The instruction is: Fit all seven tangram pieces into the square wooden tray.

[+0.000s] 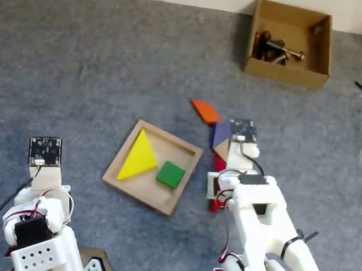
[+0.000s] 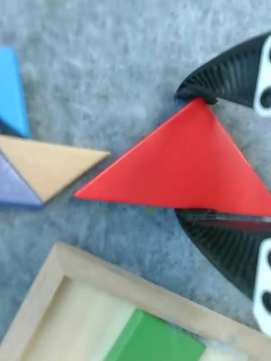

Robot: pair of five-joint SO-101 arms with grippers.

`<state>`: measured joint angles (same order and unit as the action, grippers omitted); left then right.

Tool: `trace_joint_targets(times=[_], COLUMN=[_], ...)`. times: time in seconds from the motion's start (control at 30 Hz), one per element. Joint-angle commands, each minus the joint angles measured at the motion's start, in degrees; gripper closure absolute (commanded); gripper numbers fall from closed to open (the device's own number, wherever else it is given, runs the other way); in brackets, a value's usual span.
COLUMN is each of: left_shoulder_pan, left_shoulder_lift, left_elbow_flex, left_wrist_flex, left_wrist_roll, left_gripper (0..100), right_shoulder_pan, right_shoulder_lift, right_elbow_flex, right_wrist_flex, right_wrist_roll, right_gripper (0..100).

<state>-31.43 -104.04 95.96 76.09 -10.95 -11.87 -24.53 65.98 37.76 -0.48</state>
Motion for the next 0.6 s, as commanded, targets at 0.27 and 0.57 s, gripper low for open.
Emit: trace_joint_targets(times=[0.27,0.57], left_shoulder_pan=[0.84,0.84], left_shoulder_lift=[-0.31,-0.31], left_elbow_flex=[1.19,1.19], left_wrist_flex=[0.53,0.53], left_wrist_roll=[0.53,0.53], left_gripper=[99,99], right_shoulder_pan=[3.21,3.21], right_shoulder_lift=[-0.13,0.31], right_elbow_flex=[0.92,1.01], right_wrist_flex=[4.35,4.35], right_wrist_roll=[7.12,21.01], right_gripper=[82.6,82.6])
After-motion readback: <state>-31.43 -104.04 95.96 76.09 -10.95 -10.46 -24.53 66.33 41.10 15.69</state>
